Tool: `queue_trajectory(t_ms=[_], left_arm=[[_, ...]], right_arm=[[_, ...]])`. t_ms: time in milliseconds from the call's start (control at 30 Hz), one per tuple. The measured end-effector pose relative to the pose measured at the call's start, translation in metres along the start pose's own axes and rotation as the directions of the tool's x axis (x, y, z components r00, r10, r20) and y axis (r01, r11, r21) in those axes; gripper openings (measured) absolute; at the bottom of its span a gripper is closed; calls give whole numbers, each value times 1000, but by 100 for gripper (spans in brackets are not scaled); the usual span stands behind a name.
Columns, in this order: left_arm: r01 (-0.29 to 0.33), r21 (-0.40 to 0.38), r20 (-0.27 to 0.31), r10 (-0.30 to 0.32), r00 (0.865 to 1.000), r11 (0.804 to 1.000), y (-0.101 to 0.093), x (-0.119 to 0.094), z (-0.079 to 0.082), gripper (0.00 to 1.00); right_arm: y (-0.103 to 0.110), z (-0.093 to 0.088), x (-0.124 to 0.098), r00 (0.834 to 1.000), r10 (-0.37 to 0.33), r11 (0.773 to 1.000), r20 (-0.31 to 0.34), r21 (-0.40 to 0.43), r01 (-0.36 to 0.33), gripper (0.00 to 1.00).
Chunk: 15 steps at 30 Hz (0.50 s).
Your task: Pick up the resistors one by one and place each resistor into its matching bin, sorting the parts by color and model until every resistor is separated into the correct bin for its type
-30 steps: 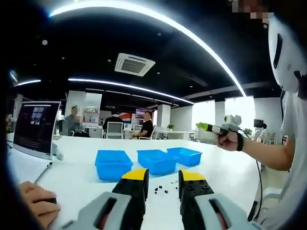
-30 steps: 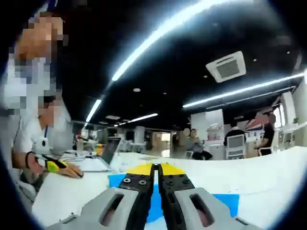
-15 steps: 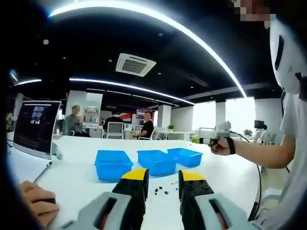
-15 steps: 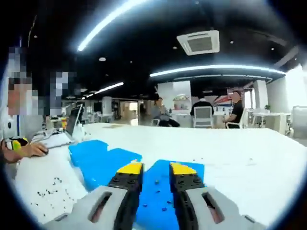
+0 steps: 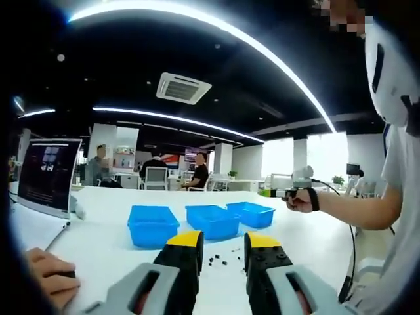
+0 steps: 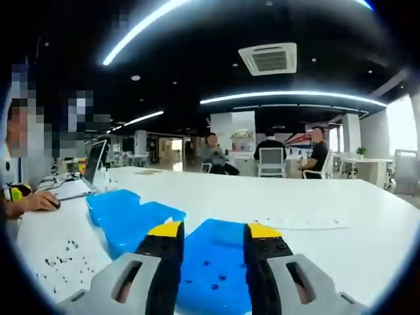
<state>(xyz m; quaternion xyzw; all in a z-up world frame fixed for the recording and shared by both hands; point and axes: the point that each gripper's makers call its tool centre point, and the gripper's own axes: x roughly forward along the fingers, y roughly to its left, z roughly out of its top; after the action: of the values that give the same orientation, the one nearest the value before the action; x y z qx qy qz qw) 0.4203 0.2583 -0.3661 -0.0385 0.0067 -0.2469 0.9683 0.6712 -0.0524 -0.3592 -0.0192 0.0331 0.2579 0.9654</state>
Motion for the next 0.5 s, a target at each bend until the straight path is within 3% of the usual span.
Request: queue_trajectory(t_ms=[167,500], left_arm=[[3,1,-4,-3,1000,1000,-3,1,-1,27],[-14,-6,1,14,1000,1000,-7,-7,0,27]], right_arm=[[8,2,7,998,56,998,-5,-14,-56,35],[43,26,11,990,137,989,27,-61,-135,32]])
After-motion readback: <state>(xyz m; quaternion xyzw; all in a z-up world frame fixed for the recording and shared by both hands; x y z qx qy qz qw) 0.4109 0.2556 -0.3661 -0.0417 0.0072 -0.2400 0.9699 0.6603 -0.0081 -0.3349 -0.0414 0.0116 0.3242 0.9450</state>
